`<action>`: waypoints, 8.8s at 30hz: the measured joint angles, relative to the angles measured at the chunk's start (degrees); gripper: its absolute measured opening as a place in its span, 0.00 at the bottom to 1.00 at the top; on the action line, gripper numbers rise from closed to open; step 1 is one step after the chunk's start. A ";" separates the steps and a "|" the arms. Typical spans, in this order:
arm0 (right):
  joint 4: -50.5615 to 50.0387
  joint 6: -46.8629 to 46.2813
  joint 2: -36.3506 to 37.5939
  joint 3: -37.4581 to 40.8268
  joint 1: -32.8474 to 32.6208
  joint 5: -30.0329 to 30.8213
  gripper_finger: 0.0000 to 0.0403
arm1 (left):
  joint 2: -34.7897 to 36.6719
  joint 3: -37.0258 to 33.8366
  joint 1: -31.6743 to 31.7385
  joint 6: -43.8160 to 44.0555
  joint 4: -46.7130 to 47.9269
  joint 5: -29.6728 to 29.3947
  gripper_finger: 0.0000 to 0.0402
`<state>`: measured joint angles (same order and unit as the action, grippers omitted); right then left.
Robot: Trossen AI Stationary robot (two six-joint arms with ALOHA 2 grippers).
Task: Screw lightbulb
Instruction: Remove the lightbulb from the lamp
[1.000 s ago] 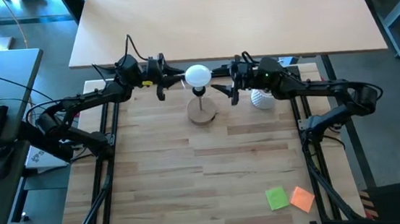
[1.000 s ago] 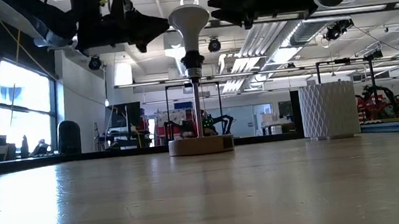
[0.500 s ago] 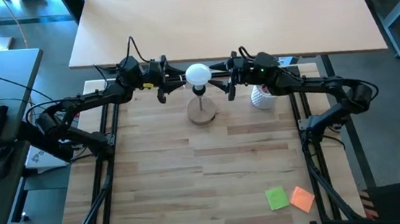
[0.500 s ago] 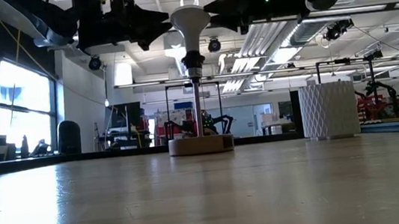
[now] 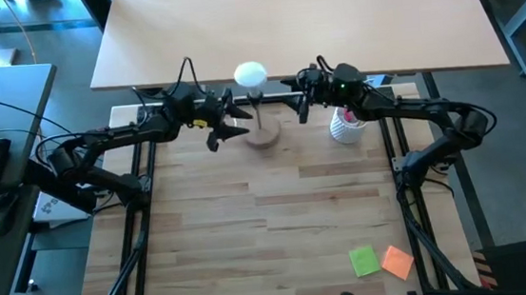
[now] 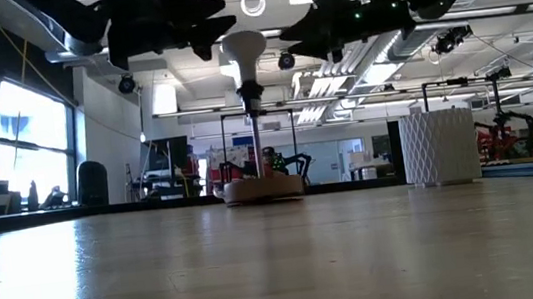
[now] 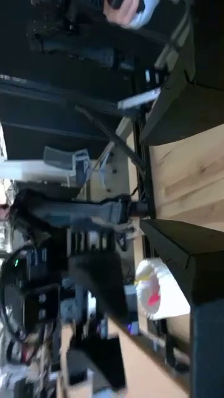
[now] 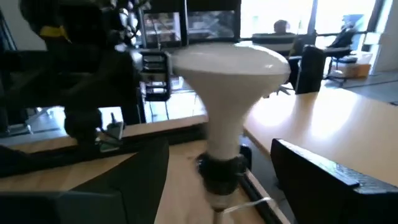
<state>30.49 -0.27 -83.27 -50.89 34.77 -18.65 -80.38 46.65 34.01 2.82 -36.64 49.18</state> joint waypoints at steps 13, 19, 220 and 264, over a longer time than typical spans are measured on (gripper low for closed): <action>-2.07 1.77 0.34 -0.11 1.29 -1.33 0.69 | 6.86 0.02 -0.60 -11.21 19.72 -13.68 0.50; -0.99 3.63 0.36 -0.11 0.41 -9.46 0.69 | 9.79 0.02 3.66 -14.94 23.81 -19.16 0.50; -11.84 11.61 -6.92 -7.32 4.84 -8.83 0.69 | 0.13 0.04 -3.42 -17.70 17.42 -40.24 0.58; -2.53 -6.46 -19.91 -14.73 -9.40 2.84 0.33 | 8.28 0.00 -14.47 -14.46 34.86 -68.93 0.51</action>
<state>27.97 -6.73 -103.18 -65.63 25.37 -15.81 -72.10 46.65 19.54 -11.63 -1.78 -19.76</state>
